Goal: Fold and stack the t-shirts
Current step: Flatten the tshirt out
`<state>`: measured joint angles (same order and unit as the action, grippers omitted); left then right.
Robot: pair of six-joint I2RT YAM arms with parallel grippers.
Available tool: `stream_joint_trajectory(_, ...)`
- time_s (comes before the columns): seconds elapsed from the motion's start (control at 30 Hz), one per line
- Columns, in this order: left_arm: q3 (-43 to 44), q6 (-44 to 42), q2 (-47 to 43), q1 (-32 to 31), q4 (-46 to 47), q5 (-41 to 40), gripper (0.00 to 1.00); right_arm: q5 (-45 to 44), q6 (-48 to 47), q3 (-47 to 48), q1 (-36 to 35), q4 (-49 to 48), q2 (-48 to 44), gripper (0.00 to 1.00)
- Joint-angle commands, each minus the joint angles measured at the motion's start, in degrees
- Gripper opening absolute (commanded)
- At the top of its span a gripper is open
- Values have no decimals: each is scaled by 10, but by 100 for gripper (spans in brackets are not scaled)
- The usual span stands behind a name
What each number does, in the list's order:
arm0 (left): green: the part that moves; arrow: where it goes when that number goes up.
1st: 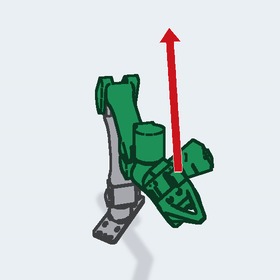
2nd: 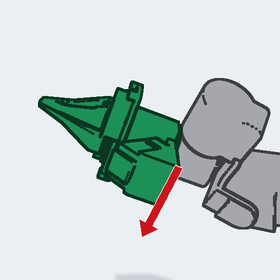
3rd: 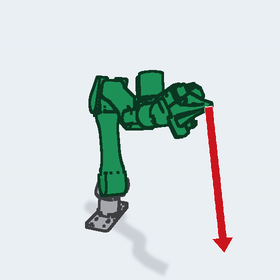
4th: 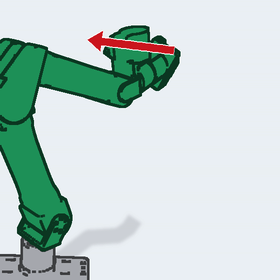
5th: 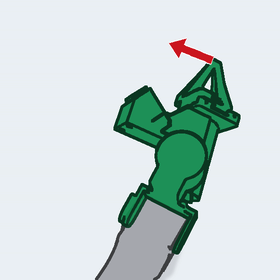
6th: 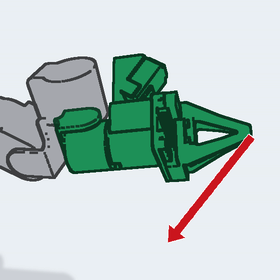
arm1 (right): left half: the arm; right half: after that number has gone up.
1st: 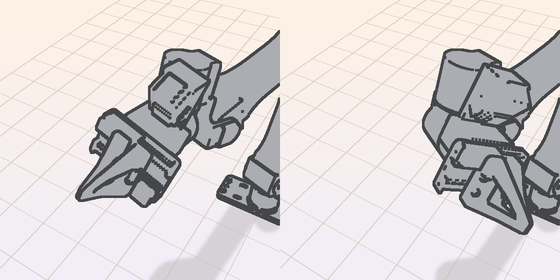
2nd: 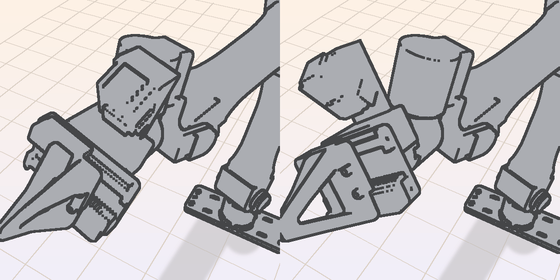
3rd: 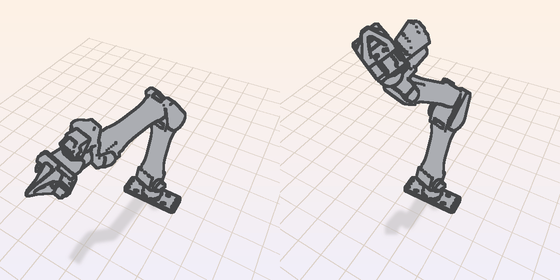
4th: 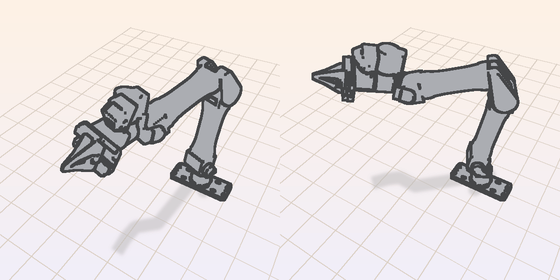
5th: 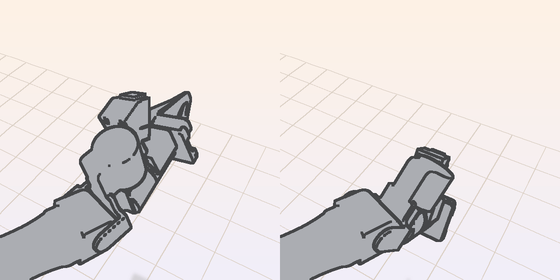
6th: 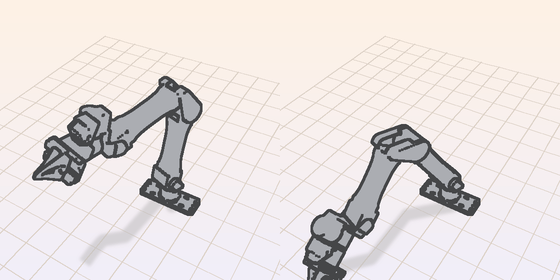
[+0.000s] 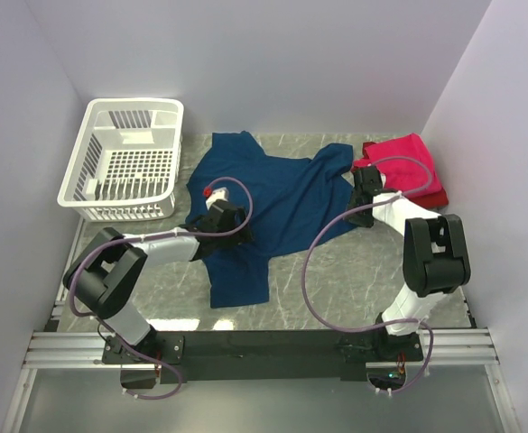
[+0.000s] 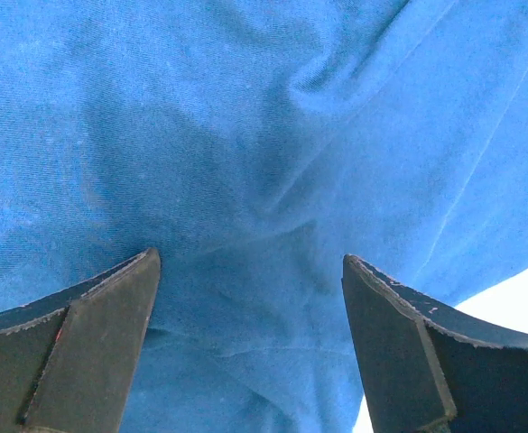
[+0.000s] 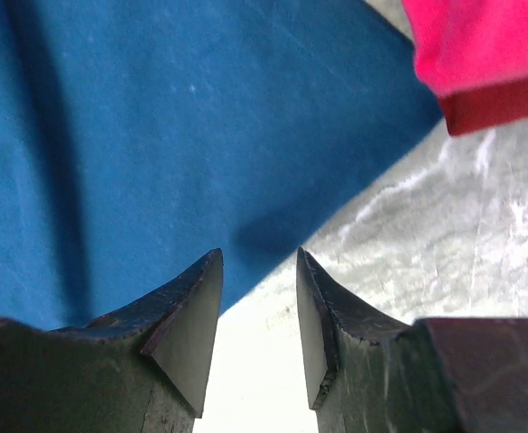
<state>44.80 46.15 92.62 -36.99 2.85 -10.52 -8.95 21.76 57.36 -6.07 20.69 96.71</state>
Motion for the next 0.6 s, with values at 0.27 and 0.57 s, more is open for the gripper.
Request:
stream_joint_trajectory(0.27, -28, -14, -47, 10, -57, 1, 90, -9, -8, 25, 4, 12, 41, 41)
stream_joint_trajectory(0.57, -34, -21, -56, 17, -45, 12, 90, -15, -16, 9, -2, 38, 30, 3)
